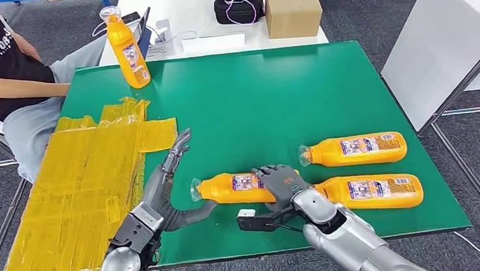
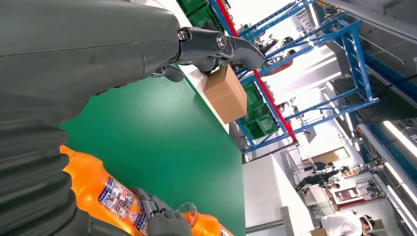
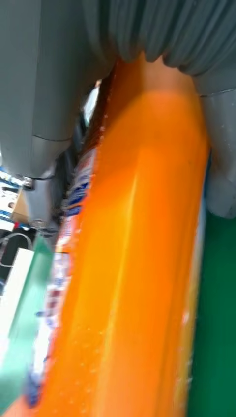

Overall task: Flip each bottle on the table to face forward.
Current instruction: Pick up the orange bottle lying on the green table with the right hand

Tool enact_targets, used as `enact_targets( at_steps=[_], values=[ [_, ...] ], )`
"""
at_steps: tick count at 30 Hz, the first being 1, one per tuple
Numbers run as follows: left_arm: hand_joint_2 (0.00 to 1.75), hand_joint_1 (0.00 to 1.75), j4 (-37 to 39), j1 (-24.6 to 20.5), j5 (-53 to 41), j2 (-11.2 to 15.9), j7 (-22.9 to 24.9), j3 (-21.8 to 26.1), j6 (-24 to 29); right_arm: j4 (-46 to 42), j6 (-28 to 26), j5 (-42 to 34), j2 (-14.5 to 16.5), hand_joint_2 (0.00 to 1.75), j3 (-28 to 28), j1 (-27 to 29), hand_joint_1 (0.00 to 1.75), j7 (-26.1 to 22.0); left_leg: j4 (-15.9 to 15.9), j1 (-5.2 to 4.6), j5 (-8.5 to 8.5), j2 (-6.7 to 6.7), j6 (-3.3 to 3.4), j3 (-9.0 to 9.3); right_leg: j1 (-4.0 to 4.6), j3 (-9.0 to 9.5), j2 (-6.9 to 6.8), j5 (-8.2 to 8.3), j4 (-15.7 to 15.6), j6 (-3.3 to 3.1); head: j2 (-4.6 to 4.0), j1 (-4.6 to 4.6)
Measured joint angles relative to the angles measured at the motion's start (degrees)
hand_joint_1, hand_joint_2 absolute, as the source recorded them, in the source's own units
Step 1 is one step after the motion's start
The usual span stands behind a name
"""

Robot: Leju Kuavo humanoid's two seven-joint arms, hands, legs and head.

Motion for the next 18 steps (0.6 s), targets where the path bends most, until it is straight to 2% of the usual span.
enact_targets(
  at_steps=[4,8,13,18],
  values=[
    [1.75,0.0,-0.5,1.0,0.4,0.0,1.0,0.0,0.0,-6.5,-8.3,-0.8,0.8,1.75,-3.6,5.7,1.75,-0.9,0.0,0.0,-0.02,-0.01,-0.01,-0.11,0.0,-0.1,0.0,0.0,0.0,0.0,0.0,0.0],
    [1.75,0.0,-1.2,1.7,0.5,0.0,2.5,0.0,0.4,-16.2,-16.7,-5.1,3.0,1.75,-9.6,12.3,1.75,-5.2,0.0,0.01,-0.03,-0.03,-0.02,-0.26,0.01,-0.27,-0.01,-0.03,0.0,-0.01,0.0,-0.01],
    [1.75,0.0,-1.4,1.1,1.8,-0.2,4.1,-0.1,2.0,-23.9,-20.4,-17.1,5.7,1.75,-17.1,17.7,1.75,-13.0,0.0,0.01,-0.05,-0.01,-0.05,-0.32,0.01,-0.34,0.0,-0.02,0.0,-0.02,0.0,0.01],
    [1.75,0.0,-0.9,0.6,3.2,-0.2,5.0,0.0,2.6,-27.0,-21.1,-21.6,7.5,1.75,-21.4,19.3,1.75,-15.7,0.0,0.0,0.01,0.02,-0.01,-0.33,-0.01,-0.38,0.01,0.05,0.0,0.0,0.0,0.01]
  ],
)
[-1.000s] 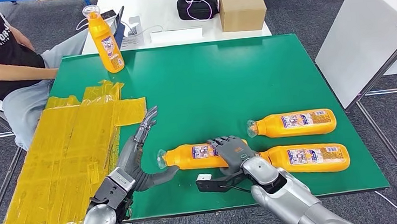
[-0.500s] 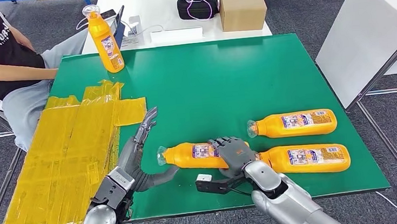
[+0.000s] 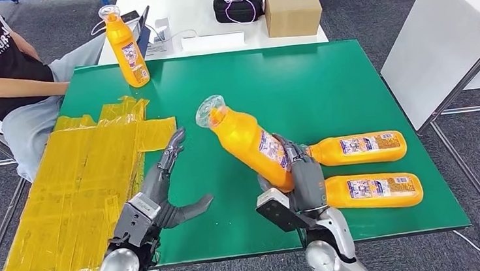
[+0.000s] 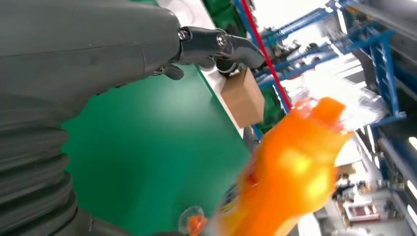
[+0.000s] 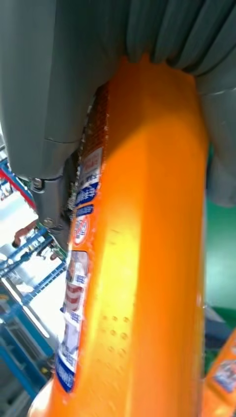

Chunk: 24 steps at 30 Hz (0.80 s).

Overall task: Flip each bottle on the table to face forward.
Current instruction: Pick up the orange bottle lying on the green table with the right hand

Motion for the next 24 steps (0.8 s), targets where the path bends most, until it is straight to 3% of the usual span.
enact_targets(
  at_steps=[10,18,24],
  values=[
    [1.75,0.0,3.2,-1.8,13.3,-0.3,1.9,1.1,2.1,0.4,0.0,-6.0,2.8,1.75,-3.0,0.4,1.75,-3.4,0.0,0.01,0.02,0.02,-0.01,-0.01,0.02,-0.01,0.0,0.01,0.0,0.02,0.0,-0.01],
    [1.75,0.0,5.4,-3.4,27.6,-0.3,4.4,1.1,-4.6,3.8,1.0,-9.0,4.5,1.75,-1.5,-0.4,1.75,-6.0,0.0,0.01,0.02,0.01,-0.02,-0.06,0.01,-0.04,0.0,0.01,0.0,0.02,0.0,0.0],
    [1.75,0.0,6.7,-5.4,31.2,-0.2,5.1,0.2,-5.5,6.3,1.8,-10.1,5.8,1.75,1.2,-1.5,1.75,-7.5,0.0,0.01,0.04,0.0,-0.02,-0.07,0.01,-0.04,0.0,0.01,0.0,0.02,0.0,-0.01]
  ],
)
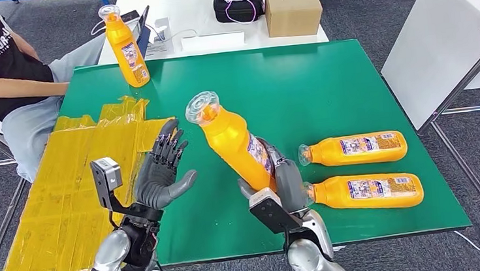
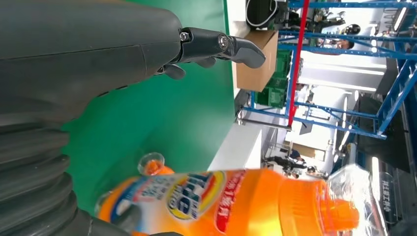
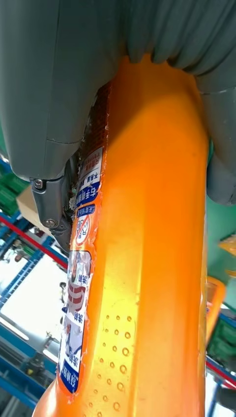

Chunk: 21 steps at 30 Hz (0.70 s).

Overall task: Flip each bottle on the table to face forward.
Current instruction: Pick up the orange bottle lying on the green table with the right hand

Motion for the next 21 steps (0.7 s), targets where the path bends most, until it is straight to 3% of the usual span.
enact_targets(
  at_steps=[20,21],
  values=[
    [1.75,0.01,1.7,-3.8,1.0,0.4,0.0,-4.4,0.0,5.9,2.6,-0.1,2.6,1.75,8.4,-3.8,1.75,-0.9,0.0,0.0,0.0,0.01,0.0,-0.03,0.0,-0.03,0.0,0.0,0.0,0.0,0.0,0.0],
    [1.75,0.45,1.7,-3.8,1.1,0.4,-0.1,-4.5,0.1,6.1,2.7,0.5,2.6,1.75,9.1,-3.9,1.75,-1.0,0.0,0.0,0.0,0.01,0.0,-0.03,0.0,-0.04,0.0,0.0,0.0,0.0,0.0,0.0]
  ],
)
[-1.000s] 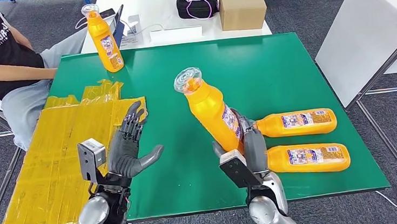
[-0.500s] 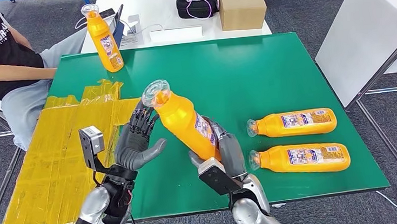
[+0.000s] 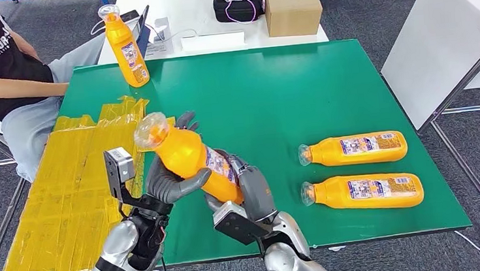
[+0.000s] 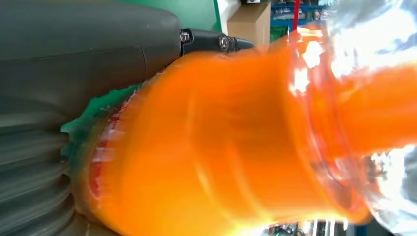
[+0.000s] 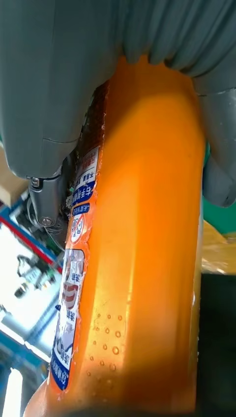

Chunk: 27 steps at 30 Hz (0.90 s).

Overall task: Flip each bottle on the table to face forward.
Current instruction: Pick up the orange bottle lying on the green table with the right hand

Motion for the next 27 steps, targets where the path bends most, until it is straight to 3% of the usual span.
enact_targets(
  at_steps=[3,18,22,23,27],
  values=[
    [1.75,1.75,0.3,0.0,0.8,0.1,-0.6,-0.1,0.7,0.5,0.0,1.2,0.1,1.75,1.8,-0.4,1.75,0.1,0.0,0.0,0.0,0.01,0.0,0.0,0.0,-0.02,0.0,0.0,0.0,0.0,0.0,0.01],
    [1.75,1.75,0.3,1.5,2.5,-0.4,-2.9,0.2,6.8,2.5,0.1,1.4,-0.2,1.75,4.3,-1.8,1.7,1.8,0.0,0.0,0.0,0.02,0.0,-0.03,0.0,-0.05,0.0,0.0,0.0,0.0,0.0,0.0],
    [1.75,1.75,0.0,1.6,2.3,-0.7,-3.4,0.3,7.9,2.7,-0.3,1.2,-0.3,1.75,4.7,-1.8,0.0,1.7,0.0,0.0,0.0,0.02,0.0,-0.03,0.0,-0.06,0.0,0.0,0.0,0.0,0.0,0.0],
    [1.75,1.75,-0.1,1.6,2.1,-0.7,-3.7,0.4,8.4,2.7,-0.7,1.0,-0.3,1.75,4.8,-1.7,0.0,1.4,0.0,0.0,0.0,0.02,0.0,-0.03,0.0,-0.06,0.0,0.0,0.0,0.0,0.0,0.0],
    [1.75,1.75,-0.8,1.7,0.4,-0.9,-4.7,0.9,11.3,1.8,-1.8,-0.4,-0.6,0.0,4.9,-0.5,0.0,0.4,0.0,0.0,0.0,0.02,0.0,-0.04,0.0,-0.07,0.0,0.0,0.0,0.0,0.0,0.01]
  ],
)
